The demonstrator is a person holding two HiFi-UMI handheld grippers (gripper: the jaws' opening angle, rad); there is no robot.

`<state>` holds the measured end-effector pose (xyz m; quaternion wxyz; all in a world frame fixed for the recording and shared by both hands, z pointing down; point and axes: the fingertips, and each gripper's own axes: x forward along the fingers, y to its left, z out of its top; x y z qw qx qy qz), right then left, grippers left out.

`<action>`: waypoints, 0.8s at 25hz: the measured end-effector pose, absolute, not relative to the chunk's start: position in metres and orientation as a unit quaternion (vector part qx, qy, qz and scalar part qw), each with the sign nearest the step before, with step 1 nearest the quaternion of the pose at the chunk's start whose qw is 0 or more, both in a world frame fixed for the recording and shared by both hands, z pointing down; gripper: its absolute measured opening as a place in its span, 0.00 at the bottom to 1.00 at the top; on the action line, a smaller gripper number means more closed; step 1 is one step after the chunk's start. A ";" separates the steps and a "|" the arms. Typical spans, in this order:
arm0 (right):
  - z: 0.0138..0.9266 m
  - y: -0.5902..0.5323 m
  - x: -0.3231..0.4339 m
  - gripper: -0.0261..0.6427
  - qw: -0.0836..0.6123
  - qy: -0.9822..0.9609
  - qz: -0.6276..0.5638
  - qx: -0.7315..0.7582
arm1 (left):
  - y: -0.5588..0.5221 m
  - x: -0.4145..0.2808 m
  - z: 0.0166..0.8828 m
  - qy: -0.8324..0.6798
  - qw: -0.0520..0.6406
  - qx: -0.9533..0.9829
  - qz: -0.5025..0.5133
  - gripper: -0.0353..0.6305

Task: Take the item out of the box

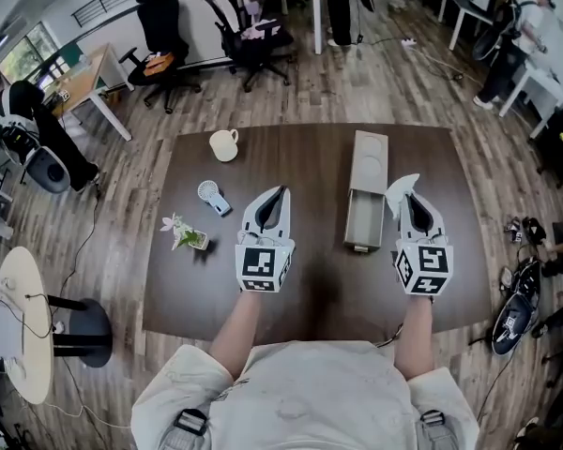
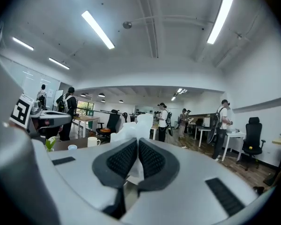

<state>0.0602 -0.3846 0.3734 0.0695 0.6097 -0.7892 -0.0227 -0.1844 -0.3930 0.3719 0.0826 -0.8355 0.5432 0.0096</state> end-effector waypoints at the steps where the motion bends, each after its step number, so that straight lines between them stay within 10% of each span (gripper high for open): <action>1: 0.368 -0.382 0.061 0.06 0.062 -0.786 -0.034 0.614 | -0.392 -0.187 0.369 0.545 0.088 -0.834 0.012 0.06; 20: 0.341 -0.352 0.087 0.06 -0.025 -0.717 -0.113 0.688 | -0.378 -0.212 0.367 0.568 0.116 -0.814 0.009 0.06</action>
